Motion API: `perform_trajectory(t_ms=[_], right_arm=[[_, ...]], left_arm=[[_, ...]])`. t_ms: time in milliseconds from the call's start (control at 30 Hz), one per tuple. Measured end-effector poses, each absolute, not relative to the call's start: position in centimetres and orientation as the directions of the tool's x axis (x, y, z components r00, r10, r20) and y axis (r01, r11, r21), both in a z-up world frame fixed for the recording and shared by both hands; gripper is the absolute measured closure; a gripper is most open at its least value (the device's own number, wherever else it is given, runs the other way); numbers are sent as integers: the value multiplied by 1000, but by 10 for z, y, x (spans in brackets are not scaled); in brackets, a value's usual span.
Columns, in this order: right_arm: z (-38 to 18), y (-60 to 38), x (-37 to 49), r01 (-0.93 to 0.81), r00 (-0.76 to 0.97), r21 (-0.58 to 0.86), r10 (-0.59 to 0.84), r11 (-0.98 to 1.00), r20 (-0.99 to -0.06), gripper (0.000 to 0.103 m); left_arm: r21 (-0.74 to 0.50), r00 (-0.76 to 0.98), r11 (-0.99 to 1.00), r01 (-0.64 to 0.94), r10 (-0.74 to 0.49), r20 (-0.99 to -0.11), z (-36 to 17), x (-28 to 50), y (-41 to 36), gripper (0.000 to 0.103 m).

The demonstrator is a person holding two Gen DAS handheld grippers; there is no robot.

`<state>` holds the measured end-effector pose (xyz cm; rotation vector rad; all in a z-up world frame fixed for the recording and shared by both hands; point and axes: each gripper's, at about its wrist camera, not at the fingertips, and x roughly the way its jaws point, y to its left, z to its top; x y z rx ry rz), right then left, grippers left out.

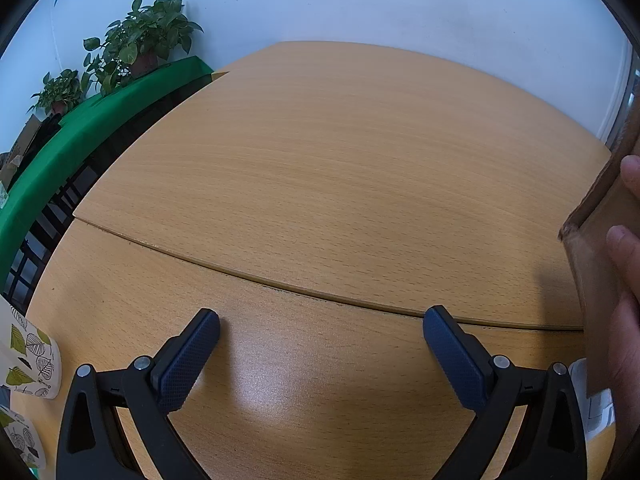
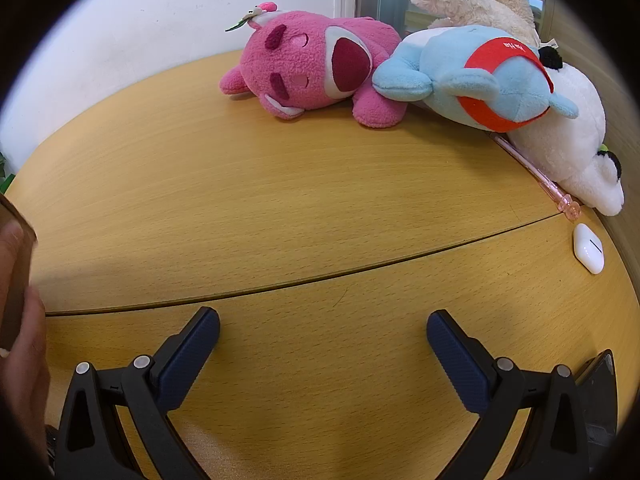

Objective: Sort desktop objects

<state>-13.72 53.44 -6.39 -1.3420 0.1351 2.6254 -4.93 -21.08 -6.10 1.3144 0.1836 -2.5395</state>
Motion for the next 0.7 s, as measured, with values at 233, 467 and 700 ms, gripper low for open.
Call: perform_trajectory(t_ms=[233, 467, 700], right_arm=[[-64, 535, -137, -209, -572, -5, 126, -978, -810, 0], [-64, 535, -137, -208, -572, -5, 126, -978, -811, 0], [-64, 535, -137, -208, -572, -5, 126, -978, -811, 0]], left_arm=[[14, -547, -950, 312, -191, -815, -61, -49, -211, 0], [14, -546, -948, 319, -195, -815, -61, -49, -211, 0], [14, -546, -948, 319, -195, -815, -61, -49, -211, 0]])
